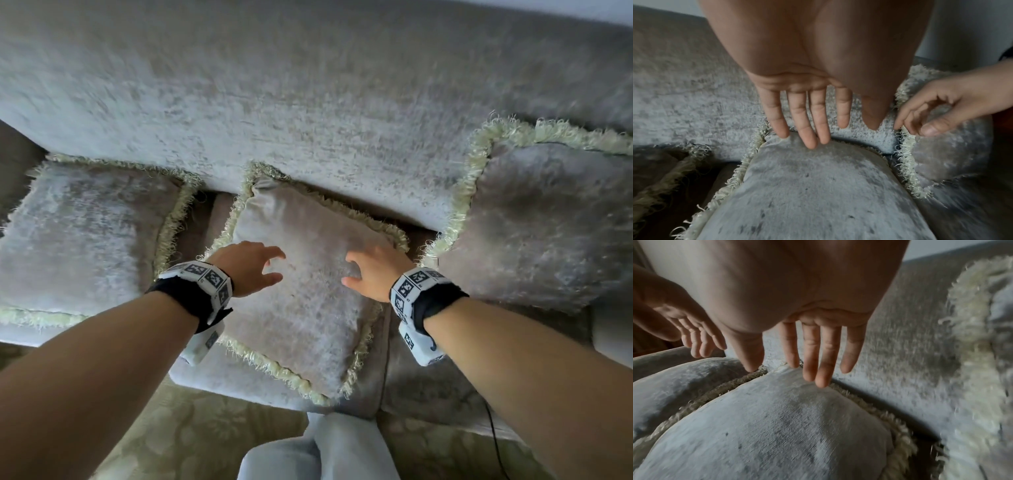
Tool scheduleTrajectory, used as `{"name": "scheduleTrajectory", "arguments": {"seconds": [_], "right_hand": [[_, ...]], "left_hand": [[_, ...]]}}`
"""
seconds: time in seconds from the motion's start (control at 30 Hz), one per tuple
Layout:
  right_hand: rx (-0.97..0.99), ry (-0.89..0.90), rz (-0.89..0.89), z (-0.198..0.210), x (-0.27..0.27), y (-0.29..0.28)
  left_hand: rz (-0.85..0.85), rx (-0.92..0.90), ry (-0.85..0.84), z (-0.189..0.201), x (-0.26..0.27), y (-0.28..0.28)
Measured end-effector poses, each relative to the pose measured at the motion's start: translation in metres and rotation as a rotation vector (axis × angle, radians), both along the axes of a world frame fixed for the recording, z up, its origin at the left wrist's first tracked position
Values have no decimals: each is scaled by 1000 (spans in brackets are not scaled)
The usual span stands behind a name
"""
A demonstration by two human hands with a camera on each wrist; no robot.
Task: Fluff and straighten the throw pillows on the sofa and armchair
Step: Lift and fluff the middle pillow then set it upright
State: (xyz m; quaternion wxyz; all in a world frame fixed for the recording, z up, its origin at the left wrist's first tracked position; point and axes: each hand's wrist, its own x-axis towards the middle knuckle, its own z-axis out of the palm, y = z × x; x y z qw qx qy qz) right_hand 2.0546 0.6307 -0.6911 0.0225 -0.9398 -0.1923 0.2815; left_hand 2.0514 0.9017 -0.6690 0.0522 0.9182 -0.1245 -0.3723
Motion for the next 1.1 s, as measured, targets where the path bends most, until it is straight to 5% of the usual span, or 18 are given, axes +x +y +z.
{"name": "scheduleTrajectory", "arguments": {"seconds": [0.13,0.3,0.47,0.6,0.77,1.1], "right_hand": [[201,139,-402,-59,9,0],[391,91,-798,-131,8,1],[406,-55,-1041,-177,-11,14],[392,-6,-1259,-196,-28,27],[427,-25,-1332,-223,-53,36],[766,-212,-1401,-234,-44,36]], "left_hand": [[121,-96,-40,-46,32,12],[318,-264,-172,-118,61,31],[447,-317,-207,-174,71,55],[579,-293,-84,-197,71,78],[610,-346,38,-213,73,85],[685,-507,-120,-241,78,77]]}}
